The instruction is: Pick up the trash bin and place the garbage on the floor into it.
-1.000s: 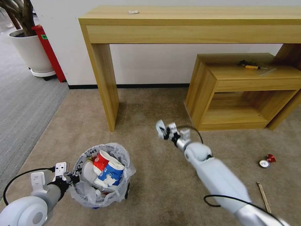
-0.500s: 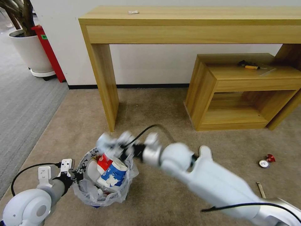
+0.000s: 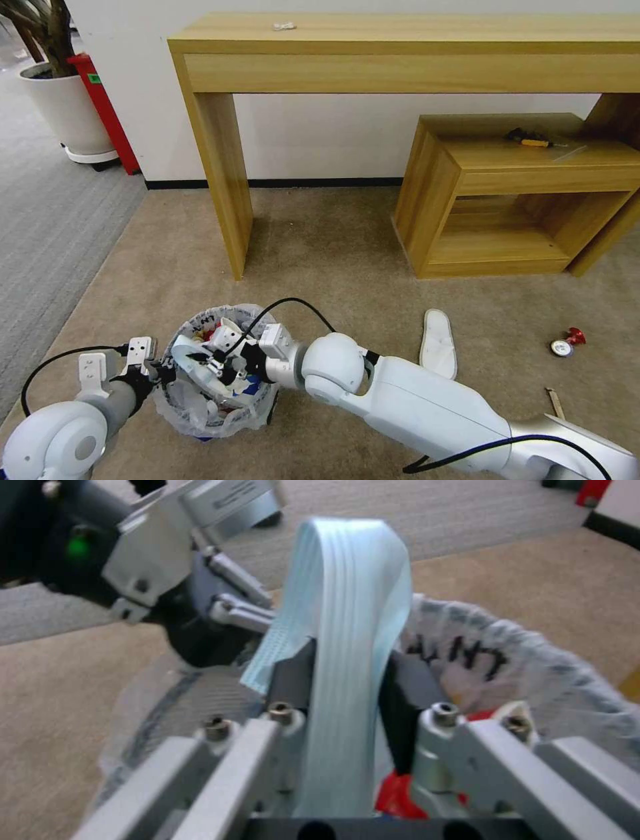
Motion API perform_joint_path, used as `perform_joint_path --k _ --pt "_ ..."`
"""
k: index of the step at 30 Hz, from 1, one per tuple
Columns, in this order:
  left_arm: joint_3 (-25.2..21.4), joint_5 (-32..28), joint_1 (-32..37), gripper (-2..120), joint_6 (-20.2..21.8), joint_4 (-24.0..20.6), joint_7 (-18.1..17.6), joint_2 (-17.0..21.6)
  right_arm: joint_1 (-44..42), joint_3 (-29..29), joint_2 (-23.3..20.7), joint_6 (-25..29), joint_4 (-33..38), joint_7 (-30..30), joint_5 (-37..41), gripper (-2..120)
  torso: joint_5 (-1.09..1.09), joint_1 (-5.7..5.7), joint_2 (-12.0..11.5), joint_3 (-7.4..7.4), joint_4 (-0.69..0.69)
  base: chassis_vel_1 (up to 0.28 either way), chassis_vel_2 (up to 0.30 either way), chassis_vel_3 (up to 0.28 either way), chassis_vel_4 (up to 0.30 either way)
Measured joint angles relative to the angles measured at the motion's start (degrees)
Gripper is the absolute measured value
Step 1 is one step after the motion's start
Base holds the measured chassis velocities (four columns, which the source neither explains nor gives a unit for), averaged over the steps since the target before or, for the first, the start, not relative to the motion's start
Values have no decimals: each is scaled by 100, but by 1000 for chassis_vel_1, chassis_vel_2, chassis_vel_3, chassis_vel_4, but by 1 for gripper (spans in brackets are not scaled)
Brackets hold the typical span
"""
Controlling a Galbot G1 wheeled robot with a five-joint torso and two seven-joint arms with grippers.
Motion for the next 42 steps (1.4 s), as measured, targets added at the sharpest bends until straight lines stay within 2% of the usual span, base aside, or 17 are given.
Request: perform_joint_path --k 1,4,5,8,12,13,16,17,20,29,32,33,36,37,40,41,42 --pt "0 0 0 0 0 0 0 0 0 0 0 0 0 0 0 25 0 0 0 0 0 0 0 0 0" --pt "6 0 -1 0 0 0 0 -3 -49 105 -17 -16 -15 68 -2 39 0 0 0 0 0 0 0 0 0" --pt "6 0 -1 0 0 0 0 -3 -49 105 -17 -16 -15 68 -2 39 0 0 0 0 0 0 0 0 0" --pt "5 0 4 0 0 -6 -3 -8 -81 161 -31 -91 -18 94 14 49 0 0 0 0 0 0 0 0 0" --pt "-6 -59 3 0 0 -37 -154 -38 -114 221 -128 -106 60 174 39 69 1 0 0 0 0 0 0 0 0" --pt "-6 -59 3 0 0 -37 -154 -38 -114 221 -128 -106 60 174 39 69 1 0 0 0 0 0 0 0 0" --pt "-13 -61 15 0 0 -73 -176 -69 -147 299 -169 -107 163 267 73 83 1 0 0 0 0 0 0 0 0" --pt "-13 -61 15 0 0 -73 -176 -69 -147 299 -169 -107 163 267 73 83 1 0 0 0 0 0 0 0 0" --pt "-52 -61 59 0 0 -107 -194 -120 -229 478 -203 -57 303 426 96 97 1 0 0 0 0 0 0 0 0" --pt "-146 27 165 0 0 -165 -165 -296 -648 1255 -443 277 484 1054 -63 100 1 0 0 0 1 0 0 0 0" --pt "-183 95 239 0 0 -241 -140 -430 -1292 2069 -679 397 507 1242 -429 100 2 0 1 0 2 0 0 0 0" --pt "-183 95 239 0 0 -241 -140 -430 -1292 2069 -679 397 507 1242 -429 100 2 0 1 0 2 0 0 0 0" --pt "-184 185 293 0 0 -335 -136 -580 -2491 3389 -855 531 598 1102 -912 100 3 0 1 -1 -1 0 0 0 0" --pt "-184 185 293 0 0 -335 -136 -580 -2491 3389 -855 531 598 1102 -912 100 3 0 1 -1 -1 0 0 0 0" --pt "-187 273 378 0 0 -421 -97 -654 -3453 4477 -903 874 589 793 -1491 100 4 0 1 -1 -1 0 0 0 0" --pt "-187 273 378 0 0 -421 -97 -654 -3453 4477 -903 874 589 793 -1491 100 4 0 1 -1 -1 0 0 0 0" --pt "-193 299 411 0 0 -451 -87 -670 -3717 4747 -910 933 591 726 -1549 100 2 0 1 -1 -1 0 0 0 0"
